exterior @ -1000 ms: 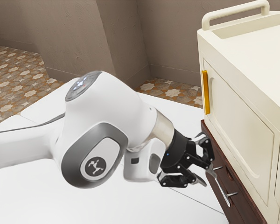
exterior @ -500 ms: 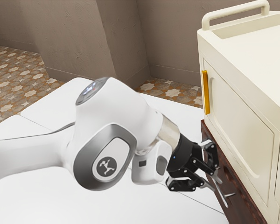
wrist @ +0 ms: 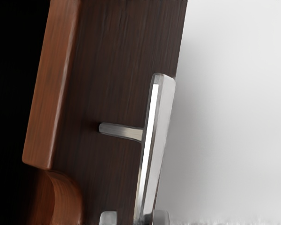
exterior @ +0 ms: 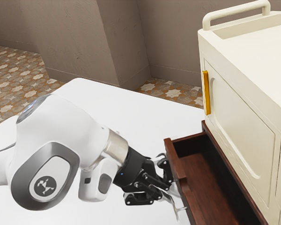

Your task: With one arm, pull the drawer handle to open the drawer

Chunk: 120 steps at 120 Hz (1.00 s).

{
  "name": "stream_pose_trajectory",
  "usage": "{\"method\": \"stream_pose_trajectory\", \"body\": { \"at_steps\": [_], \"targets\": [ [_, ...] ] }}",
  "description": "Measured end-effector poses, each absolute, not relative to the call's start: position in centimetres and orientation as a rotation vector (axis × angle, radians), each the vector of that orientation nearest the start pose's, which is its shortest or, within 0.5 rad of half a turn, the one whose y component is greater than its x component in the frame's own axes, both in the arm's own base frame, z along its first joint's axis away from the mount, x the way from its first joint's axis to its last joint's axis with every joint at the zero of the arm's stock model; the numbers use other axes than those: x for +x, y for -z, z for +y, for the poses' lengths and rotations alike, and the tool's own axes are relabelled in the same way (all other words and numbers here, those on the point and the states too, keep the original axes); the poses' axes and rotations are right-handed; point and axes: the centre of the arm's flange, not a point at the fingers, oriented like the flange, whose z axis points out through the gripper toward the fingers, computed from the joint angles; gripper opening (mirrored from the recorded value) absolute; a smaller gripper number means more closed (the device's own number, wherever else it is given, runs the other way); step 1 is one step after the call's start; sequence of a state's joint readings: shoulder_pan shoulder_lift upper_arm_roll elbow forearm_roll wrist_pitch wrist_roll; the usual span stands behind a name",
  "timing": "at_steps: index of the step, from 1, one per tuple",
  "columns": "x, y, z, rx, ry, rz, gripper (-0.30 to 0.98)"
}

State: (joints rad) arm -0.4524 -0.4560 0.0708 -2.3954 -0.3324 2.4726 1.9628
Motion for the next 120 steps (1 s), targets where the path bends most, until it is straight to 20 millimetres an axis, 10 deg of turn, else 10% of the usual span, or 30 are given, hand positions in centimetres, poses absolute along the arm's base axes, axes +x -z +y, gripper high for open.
{"method": "stream_pose_trajectory", "body": {
  "at_steps": [120],
  "targets": [
    [37.1, -54.5, -12.8, -1.282, 0.777, 2.609, -0.03]
  ]
}}
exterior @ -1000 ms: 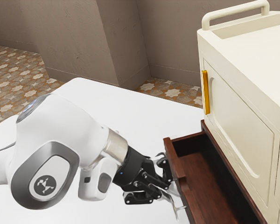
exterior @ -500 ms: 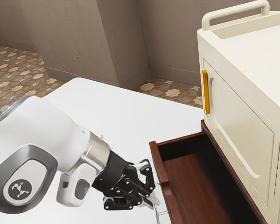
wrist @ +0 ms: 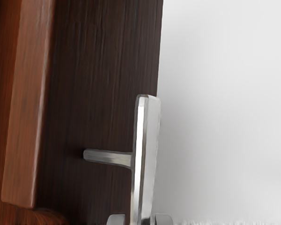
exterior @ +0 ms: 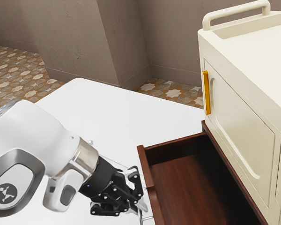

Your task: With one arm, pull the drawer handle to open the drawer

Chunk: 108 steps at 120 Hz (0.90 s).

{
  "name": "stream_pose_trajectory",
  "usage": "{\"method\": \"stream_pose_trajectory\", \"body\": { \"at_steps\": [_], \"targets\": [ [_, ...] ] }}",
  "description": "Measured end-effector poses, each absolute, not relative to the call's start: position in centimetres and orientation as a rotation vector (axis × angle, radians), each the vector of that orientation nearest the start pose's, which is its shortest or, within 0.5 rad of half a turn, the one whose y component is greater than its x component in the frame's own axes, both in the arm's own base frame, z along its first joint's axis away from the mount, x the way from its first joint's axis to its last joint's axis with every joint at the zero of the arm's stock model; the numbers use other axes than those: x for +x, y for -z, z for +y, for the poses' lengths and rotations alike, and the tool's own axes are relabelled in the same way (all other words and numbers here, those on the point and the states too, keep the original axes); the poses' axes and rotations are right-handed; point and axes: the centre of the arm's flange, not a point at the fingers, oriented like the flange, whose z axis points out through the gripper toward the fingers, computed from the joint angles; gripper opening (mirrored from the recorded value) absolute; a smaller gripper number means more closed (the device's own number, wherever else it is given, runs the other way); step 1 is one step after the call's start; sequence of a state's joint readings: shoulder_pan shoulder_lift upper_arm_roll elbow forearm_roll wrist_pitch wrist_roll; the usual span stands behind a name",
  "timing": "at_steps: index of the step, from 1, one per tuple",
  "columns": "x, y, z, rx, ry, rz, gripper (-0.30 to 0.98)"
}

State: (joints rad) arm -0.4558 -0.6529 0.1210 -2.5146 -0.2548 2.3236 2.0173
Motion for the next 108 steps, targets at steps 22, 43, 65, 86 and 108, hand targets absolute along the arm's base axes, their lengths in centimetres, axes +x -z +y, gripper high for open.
{"method": "stream_pose_trajectory", "body": {
  "at_steps": [22, 43, 65, 86, 108],
  "targets": [
    [37.0, -54.6, -12.4, -1.269, 0.748, 2.617, 0.05],
    [36.6, -56.3, -12.1, -1.246, 0.770, 2.602, 0.11],
    [39.2, -63.0, -9.6, -1.285, 0.746, 2.538, 0.19],
    [47.7, -67.8, -9.2, -1.356, 0.493, 2.560, 0.45],
    [53.7, -71.6, -8.1, -1.589, 0.181, 2.469, 0.59]
  ]
}}
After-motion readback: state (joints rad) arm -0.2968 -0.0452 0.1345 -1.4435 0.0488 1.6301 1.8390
